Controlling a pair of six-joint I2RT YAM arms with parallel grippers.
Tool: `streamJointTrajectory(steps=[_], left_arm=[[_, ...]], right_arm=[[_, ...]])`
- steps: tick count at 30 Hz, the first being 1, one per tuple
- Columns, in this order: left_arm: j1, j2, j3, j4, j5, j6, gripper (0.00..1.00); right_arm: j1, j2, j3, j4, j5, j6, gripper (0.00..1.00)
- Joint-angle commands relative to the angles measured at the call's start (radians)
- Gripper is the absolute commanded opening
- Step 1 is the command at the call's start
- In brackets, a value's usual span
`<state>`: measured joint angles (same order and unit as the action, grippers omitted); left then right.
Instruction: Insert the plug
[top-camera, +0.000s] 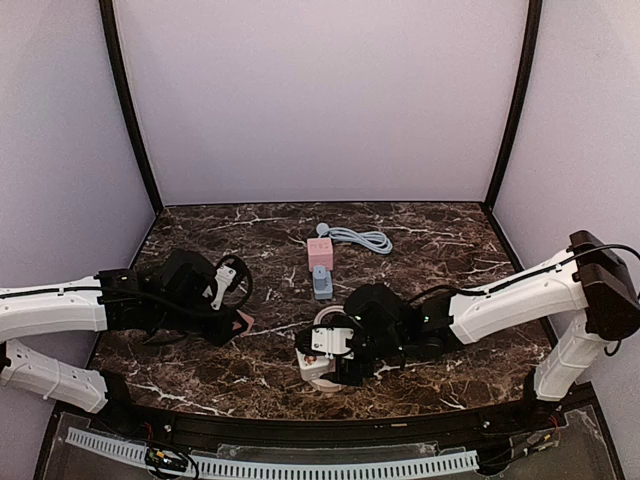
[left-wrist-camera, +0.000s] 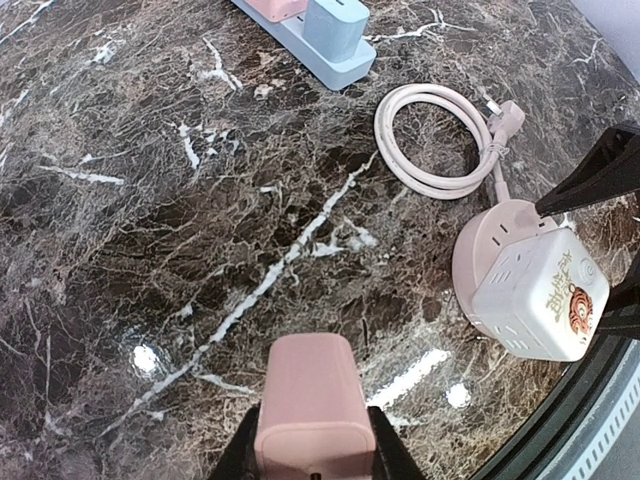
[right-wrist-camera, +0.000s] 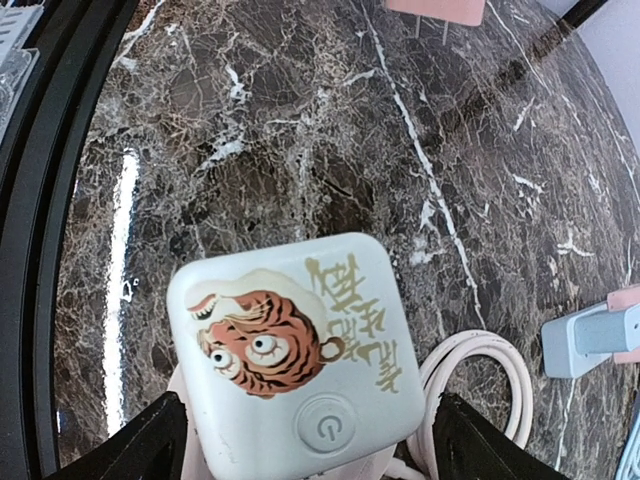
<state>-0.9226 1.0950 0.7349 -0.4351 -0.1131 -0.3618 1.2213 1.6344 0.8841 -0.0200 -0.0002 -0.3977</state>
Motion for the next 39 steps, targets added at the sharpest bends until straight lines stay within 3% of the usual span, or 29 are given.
streamJointTrajectory(steps=[1, 15, 17, 22, 25, 29, 39], left_arm=[[0.006, -0.022, -0.037, 0.053, -0.003, 0.01, 0.01], [0.005, -0.025, -0.065, 0.091, 0.031, 0.009, 0.01], [0.005, -0.024, -0.065, 0.09, 0.03, 0.009, 0.01], [0.005, -0.024, -0.064, 0.096, 0.024, 0.01, 0.01], [0.005, -0.02, -0.058, 0.096, 0.021, 0.011, 0.01], [0.006, -0.015, -0.04, 0.074, 0.006, 0.01, 0.01], [0.005, -0.023, 0.035, -0.037, -0.087, -0.007, 0.01]], right_arm=[[-0.035, -0.004, 0.017, 0.053, -0.099, -0.097, 0.84], [-0.108, 0.134, 0.161, -0.038, -0.32, -0.146, 0.79], [-0.114, 0.134, 0.166, -0.04, -0.348, -0.146, 0.74], [-0.12, 0.136, 0.179, -0.031, -0.398, -0.124, 0.43], [-0.122, 0.145, 0.176, -0.002, -0.39, -0.095, 0.42], [-0.122, 0.147, 0.164, 0.097, -0.318, 0.007, 0.4], [-0.078, 0.24, 0.242, 0.26, 0.096, 0.509, 0.41]])
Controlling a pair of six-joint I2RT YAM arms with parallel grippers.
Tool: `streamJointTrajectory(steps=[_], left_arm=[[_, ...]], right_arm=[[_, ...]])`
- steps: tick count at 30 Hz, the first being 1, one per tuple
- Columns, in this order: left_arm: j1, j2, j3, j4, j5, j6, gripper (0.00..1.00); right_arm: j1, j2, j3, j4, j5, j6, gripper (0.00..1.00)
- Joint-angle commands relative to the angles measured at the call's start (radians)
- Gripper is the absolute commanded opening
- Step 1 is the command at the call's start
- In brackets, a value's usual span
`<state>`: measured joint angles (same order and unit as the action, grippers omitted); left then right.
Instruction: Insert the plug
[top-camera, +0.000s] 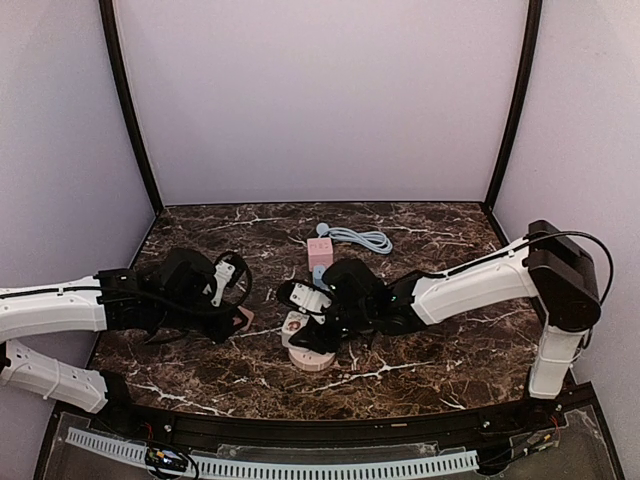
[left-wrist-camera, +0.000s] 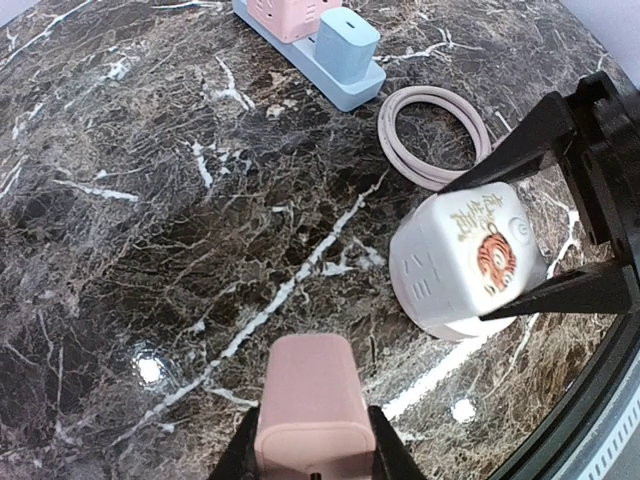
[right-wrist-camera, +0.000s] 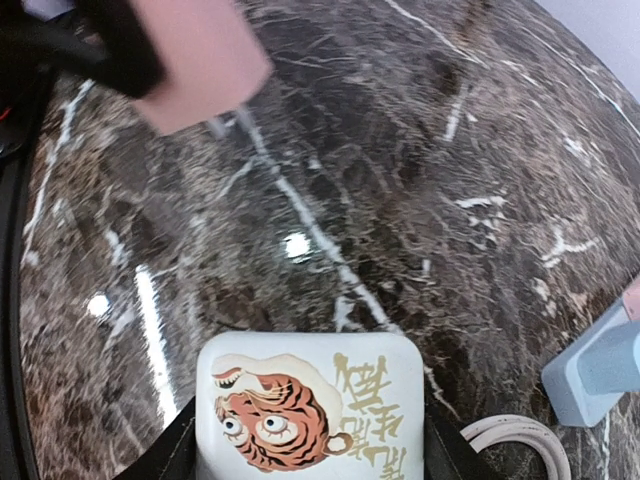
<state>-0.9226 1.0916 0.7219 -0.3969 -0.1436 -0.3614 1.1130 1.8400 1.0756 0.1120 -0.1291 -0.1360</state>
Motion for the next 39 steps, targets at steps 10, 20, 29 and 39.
streamJointTrajectory(steps=[10, 20, 29, 39], left_arm=[[0.005, -0.032, 0.095, -0.128, -0.023, -0.018, 0.01], [0.006, 0.006, 0.141, -0.131, 0.025, -0.015, 0.01], [-0.012, 0.079, 0.226, -0.143, 0.093, -0.004, 0.01], [-0.1, 0.361, 0.449, -0.25, 0.14, 0.066, 0.01]], right_arm=[[0.072, 0.125, 0.149, 0.133, 0.356, 0.44, 0.51], [0.057, 0.029, 0.132, 0.113, 0.29, 0.398, 0.87], [-0.012, -0.129, 0.021, 0.083, 0.327, 0.42, 0.9], [-0.116, -0.394, -0.193, -0.011, 0.459, 0.454, 0.9]])
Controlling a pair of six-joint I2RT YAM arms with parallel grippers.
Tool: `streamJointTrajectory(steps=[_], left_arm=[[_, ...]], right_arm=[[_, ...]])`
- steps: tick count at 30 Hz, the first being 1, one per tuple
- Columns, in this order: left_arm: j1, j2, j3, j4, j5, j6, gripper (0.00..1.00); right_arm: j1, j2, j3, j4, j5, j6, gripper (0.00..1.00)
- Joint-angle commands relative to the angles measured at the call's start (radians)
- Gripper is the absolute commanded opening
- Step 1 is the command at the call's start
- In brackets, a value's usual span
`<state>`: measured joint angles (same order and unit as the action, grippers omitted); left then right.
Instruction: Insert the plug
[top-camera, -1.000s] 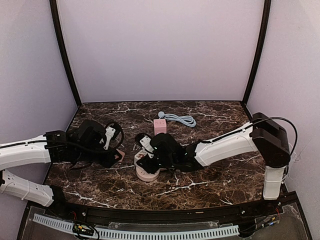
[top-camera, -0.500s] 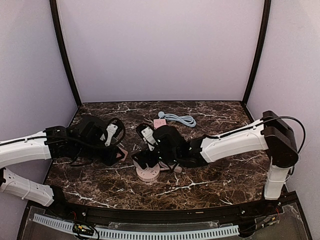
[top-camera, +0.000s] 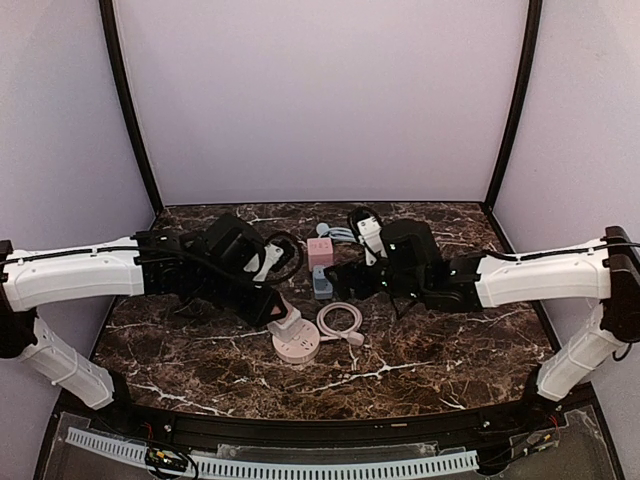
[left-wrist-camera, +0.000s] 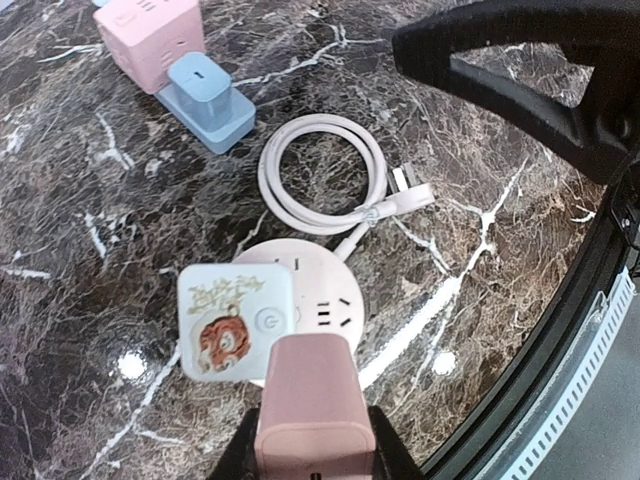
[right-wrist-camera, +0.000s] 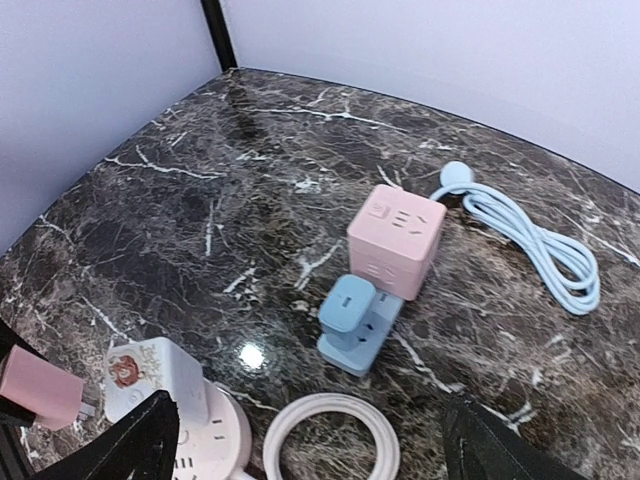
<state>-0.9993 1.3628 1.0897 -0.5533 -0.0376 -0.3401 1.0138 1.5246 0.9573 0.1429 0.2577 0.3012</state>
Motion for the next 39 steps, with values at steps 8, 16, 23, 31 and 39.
streamJointTrajectory(steps=[8, 16, 23, 31, 39], left_arm=[[-0.033, 0.283, 0.27, -0.242, 0.083, 0.051, 0.01], [-0.035, 0.419, 0.385, -0.323, 0.059, 0.053, 0.01], [-0.036, 0.5, 0.444, -0.365, 0.014, 0.029, 0.01], [-0.047, 0.533, 0.461, -0.38, -0.025, -0.033, 0.01], [-0.06, 0.559, 0.464, -0.356, -0.018, -0.054, 0.01]], right_arm=[[-0.096, -0.244, -0.199, -0.076, 0.112, 0.018, 0.92], [-0.156, -0.332, -0.262, -0.081, 0.108, -0.009, 0.93], [-0.179, -0.365, -0.287, -0.08, 0.091, -0.012, 0.94], [-0.185, -0.373, -0.298, -0.079, 0.081, -0.014, 0.94], [-0.187, -0.375, -0.304, -0.077, 0.075, -0.014, 0.94]])
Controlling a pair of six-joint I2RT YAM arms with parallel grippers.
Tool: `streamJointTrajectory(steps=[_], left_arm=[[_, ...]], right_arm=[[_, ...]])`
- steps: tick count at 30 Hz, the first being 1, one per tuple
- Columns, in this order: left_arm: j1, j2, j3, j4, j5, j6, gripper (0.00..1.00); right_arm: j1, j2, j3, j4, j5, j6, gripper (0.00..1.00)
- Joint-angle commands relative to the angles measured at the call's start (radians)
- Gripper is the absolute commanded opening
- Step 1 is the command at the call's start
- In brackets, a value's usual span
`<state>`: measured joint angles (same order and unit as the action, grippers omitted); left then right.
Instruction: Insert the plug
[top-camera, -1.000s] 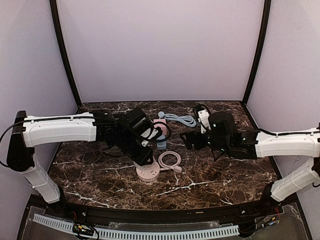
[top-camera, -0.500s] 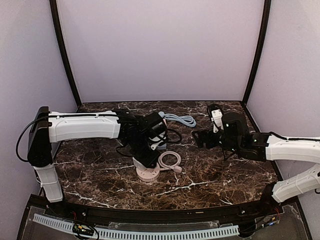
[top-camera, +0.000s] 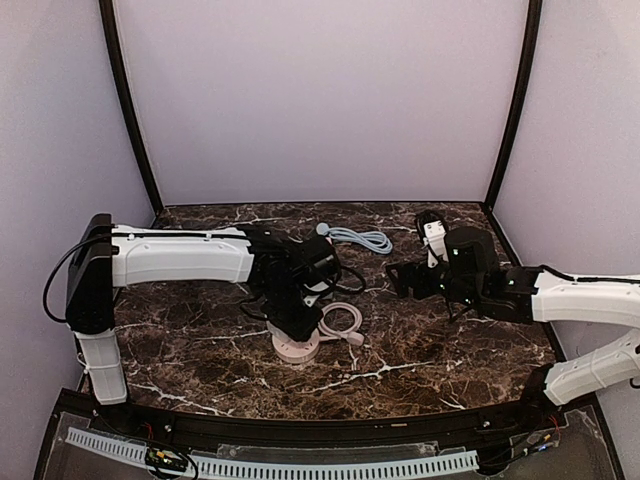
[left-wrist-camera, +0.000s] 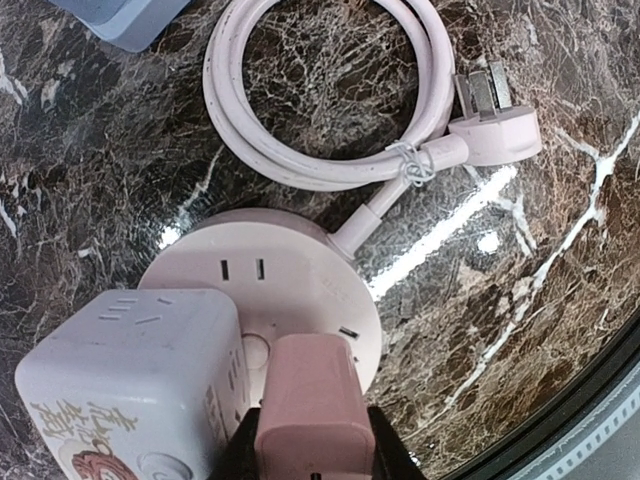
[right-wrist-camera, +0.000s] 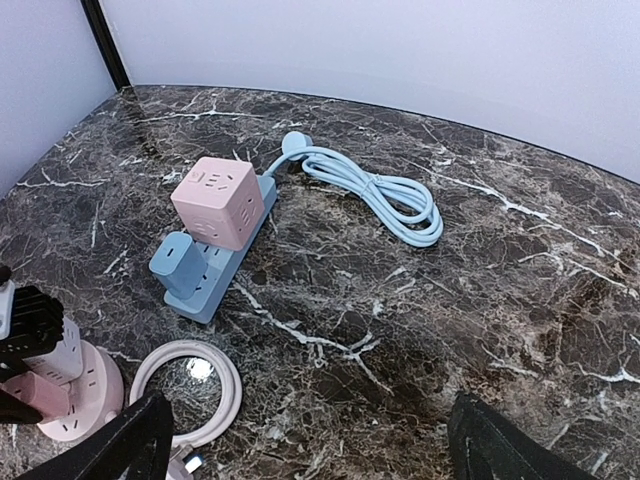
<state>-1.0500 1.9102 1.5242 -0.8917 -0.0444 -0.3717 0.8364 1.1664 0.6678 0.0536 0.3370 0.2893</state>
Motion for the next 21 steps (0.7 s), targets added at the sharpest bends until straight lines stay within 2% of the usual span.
streamJointTrajectory(steps=[1, 21], left_arm=[[-0.01, 0.015, 0.03, -0.017, -0.012, -0.023, 0.01], [-0.016, 0.048, 0.036, -0.019, -0.051, -0.035, 0.01]], right_arm=[[-0.01, -0.02, -0.016, 0.014, -0.004, -0.001, 0.94], [-0.01, -0.037, -0.03, 0.014, -0.012, -0.003, 0.94]])
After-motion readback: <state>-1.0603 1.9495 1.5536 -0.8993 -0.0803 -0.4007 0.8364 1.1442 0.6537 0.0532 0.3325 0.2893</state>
